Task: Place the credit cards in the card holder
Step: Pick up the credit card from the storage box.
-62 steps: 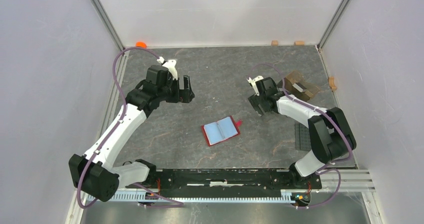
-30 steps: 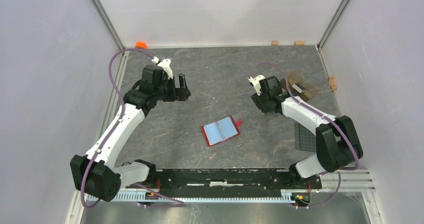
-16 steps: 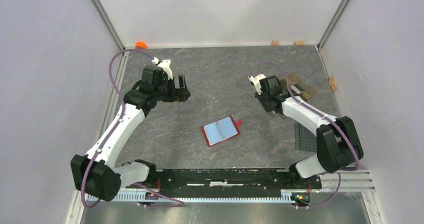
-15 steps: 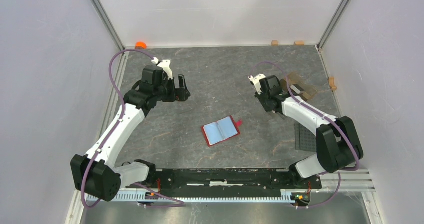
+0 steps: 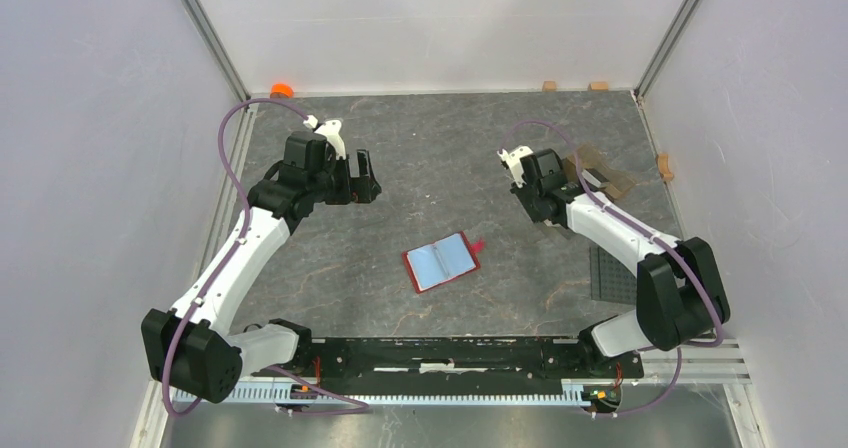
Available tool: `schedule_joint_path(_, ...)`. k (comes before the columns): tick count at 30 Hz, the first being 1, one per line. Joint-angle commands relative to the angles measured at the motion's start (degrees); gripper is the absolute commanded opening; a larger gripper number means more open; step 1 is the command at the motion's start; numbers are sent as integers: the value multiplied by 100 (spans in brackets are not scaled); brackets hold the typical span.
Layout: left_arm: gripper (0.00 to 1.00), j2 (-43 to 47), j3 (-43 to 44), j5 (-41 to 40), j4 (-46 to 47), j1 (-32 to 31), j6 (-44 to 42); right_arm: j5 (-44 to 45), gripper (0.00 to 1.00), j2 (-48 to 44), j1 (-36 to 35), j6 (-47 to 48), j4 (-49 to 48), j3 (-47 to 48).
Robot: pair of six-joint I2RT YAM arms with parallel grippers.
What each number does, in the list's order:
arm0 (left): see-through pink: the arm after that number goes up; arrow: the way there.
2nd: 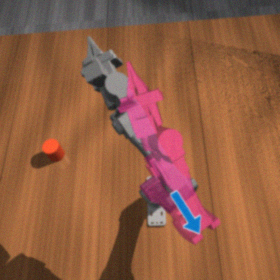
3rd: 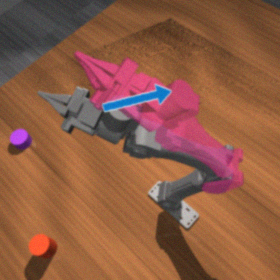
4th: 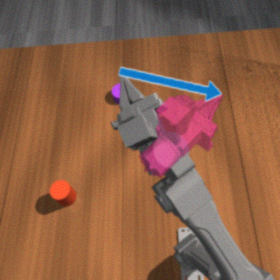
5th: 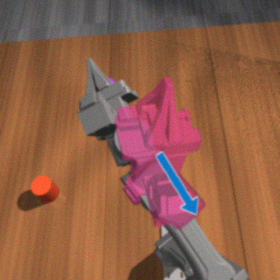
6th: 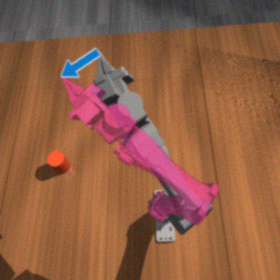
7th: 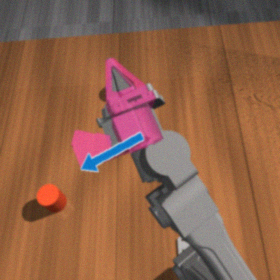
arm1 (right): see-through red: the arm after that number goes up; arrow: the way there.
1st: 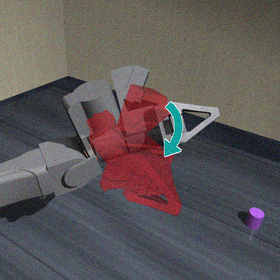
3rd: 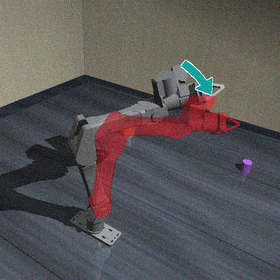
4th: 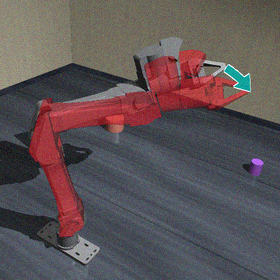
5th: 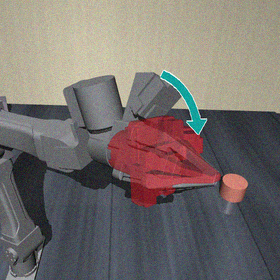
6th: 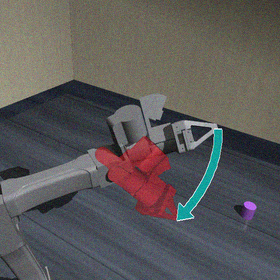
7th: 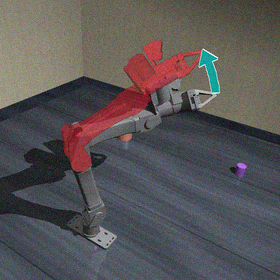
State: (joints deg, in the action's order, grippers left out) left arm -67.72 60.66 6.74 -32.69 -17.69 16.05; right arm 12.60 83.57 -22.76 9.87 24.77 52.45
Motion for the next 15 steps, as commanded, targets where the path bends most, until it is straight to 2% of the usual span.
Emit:
schedule_joint_path(1, 100, 11, 7, 168, 185, 38, -244, -391, 23, -173, -37, -187, 238, 189)
schedule_joint_path(5, 100, 9, 3, 190, 184, 38, -252, -562, 30, -94, -39, -178, 264, 187)
schedule_joint_path(15, 100, 38, -19, 196, 193, 47, -258, -989, 38, 11, -41, -169, 422, 257)
